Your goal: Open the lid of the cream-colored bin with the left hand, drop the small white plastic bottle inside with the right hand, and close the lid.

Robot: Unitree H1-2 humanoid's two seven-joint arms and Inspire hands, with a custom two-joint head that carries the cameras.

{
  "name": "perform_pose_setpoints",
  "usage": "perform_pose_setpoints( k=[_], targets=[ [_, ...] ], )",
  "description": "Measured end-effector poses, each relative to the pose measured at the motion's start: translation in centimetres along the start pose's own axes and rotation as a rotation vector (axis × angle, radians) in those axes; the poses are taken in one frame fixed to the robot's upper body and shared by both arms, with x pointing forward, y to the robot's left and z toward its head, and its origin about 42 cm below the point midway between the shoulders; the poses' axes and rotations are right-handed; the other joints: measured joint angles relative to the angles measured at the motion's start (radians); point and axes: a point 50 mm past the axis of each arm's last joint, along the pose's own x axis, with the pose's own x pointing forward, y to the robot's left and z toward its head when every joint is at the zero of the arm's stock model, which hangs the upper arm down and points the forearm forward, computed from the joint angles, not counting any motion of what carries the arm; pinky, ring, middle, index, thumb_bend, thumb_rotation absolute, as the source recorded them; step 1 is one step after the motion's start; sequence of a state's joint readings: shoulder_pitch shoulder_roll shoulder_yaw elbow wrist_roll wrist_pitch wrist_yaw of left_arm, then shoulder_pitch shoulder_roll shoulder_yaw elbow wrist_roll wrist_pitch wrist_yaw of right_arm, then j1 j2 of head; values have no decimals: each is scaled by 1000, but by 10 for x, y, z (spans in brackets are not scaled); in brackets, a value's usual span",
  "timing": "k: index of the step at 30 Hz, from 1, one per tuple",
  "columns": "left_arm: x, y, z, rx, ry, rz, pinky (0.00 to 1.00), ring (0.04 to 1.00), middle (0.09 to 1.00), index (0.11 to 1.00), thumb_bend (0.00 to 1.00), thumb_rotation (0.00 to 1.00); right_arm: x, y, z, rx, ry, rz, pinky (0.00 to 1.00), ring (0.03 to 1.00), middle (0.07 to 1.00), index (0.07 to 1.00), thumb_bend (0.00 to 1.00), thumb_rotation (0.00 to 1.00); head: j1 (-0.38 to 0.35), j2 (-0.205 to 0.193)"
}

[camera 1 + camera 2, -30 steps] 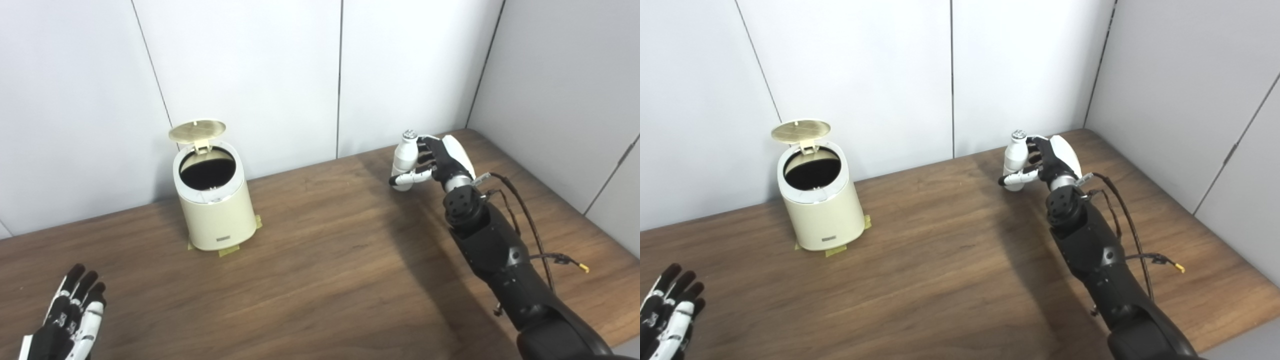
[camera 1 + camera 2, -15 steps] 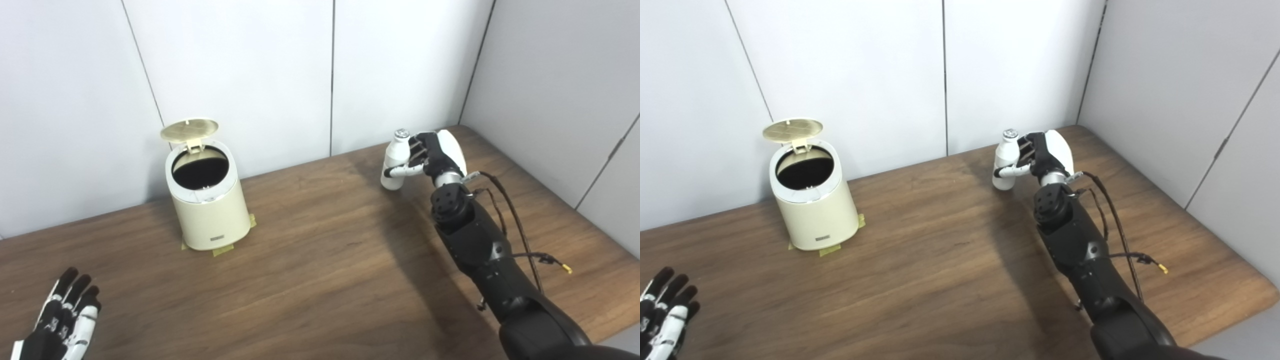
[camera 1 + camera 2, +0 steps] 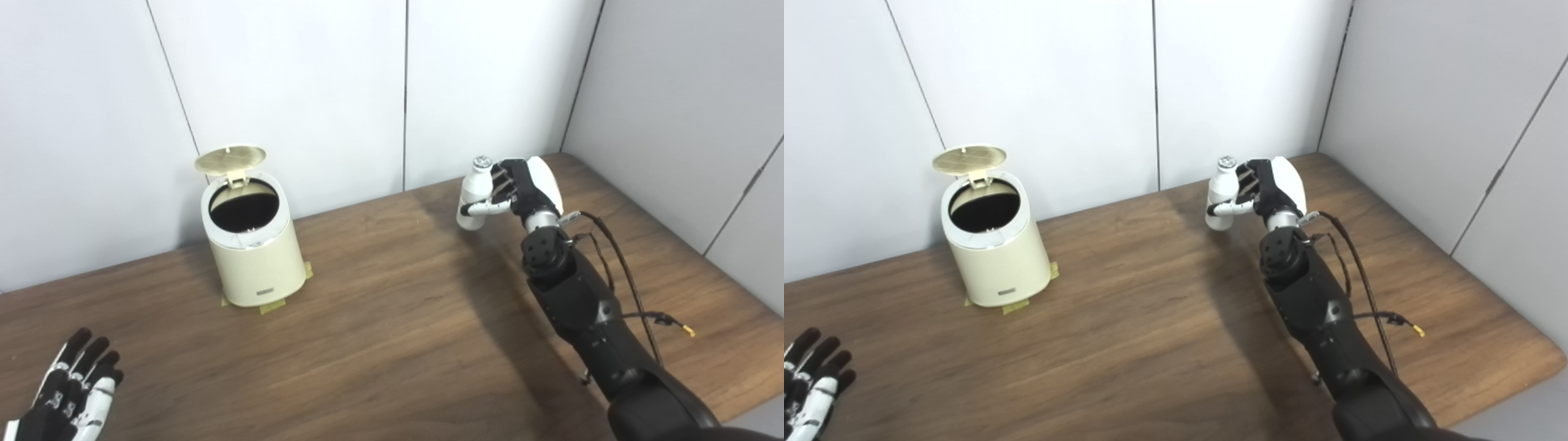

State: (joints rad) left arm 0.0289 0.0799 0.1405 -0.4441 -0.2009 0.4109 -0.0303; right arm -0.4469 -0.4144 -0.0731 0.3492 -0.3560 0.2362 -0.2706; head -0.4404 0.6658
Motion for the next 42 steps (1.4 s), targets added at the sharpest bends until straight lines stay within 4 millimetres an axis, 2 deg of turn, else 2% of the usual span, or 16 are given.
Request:
perform_pose_setpoints(
  k=[3,5,7,11,17,20,21,29,33,38,42],
  targets=[
    [0,-2,-1,-5,2,6,937,910,907,949,280,176,-13,1,-1,12,-35,0,340,395,476,508,520,0,29,-5],
    [-1,-4,-2,-9,7,8,937,915,910,949,290,176,-21,0,6,27,-66,-6,324,384,470,528,517,0,51,-9],
    [-3,-5,-5,-4,14,4,930,916,914,950,297,189,-27,-3,21,56,-116,-19,316,385,466,533,517,0,78,-14],
    [-4,-10,-10,3,18,-10,896,902,901,936,342,218,-44,-6,64,114,-217,-41,309,388,459,528,518,0,155,-23],
    [-6,-12,-15,18,3,0,857,865,871,917,422,256,-67,12,100,154,-298,29,330,407,486,509,521,0,230,-34],
    [-7,-17,-21,36,25,1,849,865,873,917,412,276,-75,17,120,191,-351,50,331,399,485,504,521,0,255,-37],
    [-7,-19,-22,44,28,-1,848,864,871,917,409,277,-77,18,127,204,-370,56,333,400,485,504,521,0,285,-41],
    [-8,-31,-27,77,17,-22,817,848,858,910,449,369,-90,38,182,317,-508,123,335,404,477,512,520,0,336,-51],
    [-8,-36,-28,95,-1,-28,813,841,856,906,463,394,-93,46,195,329,-556,145,325,400,476,513,520,0,367,-60],
    [-7,-40,-33,96,-5,-38,808,833,845,901,492,412,-88,60,208,348,-573,168,304,389,484,514,519,0,377,-67],
    [-7,-43,-37,100,4,-37,818,837,847,900,481,393,-86,72,229,366,-587,170,292,386,486,514,518,0,393,-72]
  ],
)
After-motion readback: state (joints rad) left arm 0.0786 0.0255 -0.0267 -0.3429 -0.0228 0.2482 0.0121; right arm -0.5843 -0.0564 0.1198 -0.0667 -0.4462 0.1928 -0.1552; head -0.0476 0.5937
